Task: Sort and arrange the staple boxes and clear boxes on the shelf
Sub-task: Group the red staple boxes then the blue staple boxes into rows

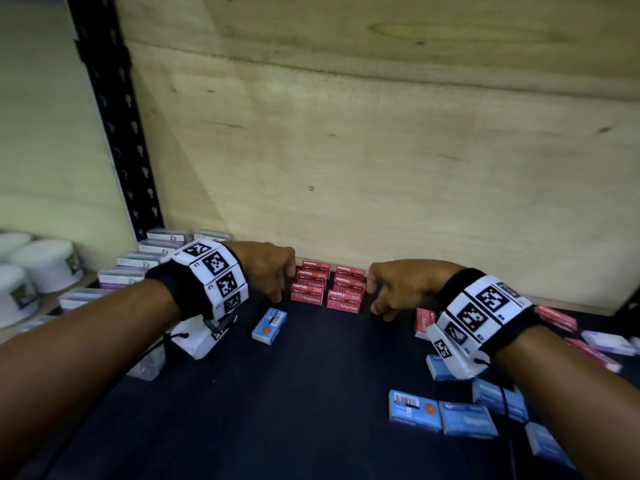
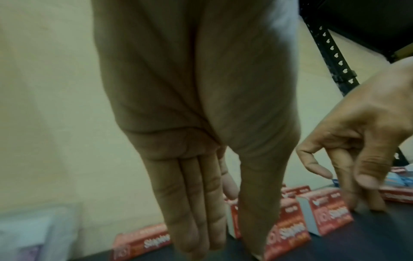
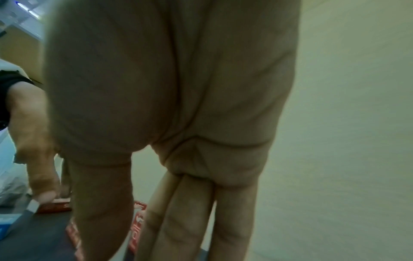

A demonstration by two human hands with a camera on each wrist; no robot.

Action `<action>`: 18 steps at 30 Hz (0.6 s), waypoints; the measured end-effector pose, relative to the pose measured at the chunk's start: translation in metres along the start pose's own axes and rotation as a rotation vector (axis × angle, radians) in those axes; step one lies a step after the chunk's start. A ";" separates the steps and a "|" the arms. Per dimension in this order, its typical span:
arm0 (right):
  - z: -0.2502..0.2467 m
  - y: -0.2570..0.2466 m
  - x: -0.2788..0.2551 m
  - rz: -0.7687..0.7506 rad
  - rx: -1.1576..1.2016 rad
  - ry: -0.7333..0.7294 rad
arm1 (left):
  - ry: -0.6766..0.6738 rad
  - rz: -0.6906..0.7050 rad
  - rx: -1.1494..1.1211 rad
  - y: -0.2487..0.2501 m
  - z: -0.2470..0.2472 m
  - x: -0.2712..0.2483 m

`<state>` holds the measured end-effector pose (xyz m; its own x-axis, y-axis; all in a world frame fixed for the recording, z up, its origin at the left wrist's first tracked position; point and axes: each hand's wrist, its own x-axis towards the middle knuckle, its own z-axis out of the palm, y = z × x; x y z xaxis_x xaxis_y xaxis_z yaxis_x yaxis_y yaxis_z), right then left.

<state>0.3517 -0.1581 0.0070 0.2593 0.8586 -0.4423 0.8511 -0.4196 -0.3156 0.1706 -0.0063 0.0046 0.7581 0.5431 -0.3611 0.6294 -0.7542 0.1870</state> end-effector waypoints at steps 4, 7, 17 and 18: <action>-0.005 0.015 -0.005 -0.001 0.120 -0.002 | 0.095 -0.007 0.077 -0.013 -0.022 -0.016; -0.014 0.022 -0.011 -0.021 0.098 0.041 | 0.066 -0.071 0.191 -0.020 -0.034 -0.023; -0.020 0.041 -0.022 0.153 -0.317 0.001 | -0.073 -0.179 0.500 -0.026 -0.021 -0.009; -0.018 0.043 -0.022 0.151 -0.320 -0.010 | -0.074 -0.177 0.518 -0.027 -0.021 -0.007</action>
<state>0.3908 -0.1899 0.0179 0.3902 0.7900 -0.4729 0.9037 -0.4268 0.0327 0.1519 0.0184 0.0210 0.6225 0.6650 -0.4126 0.5660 -0.7467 -0.3495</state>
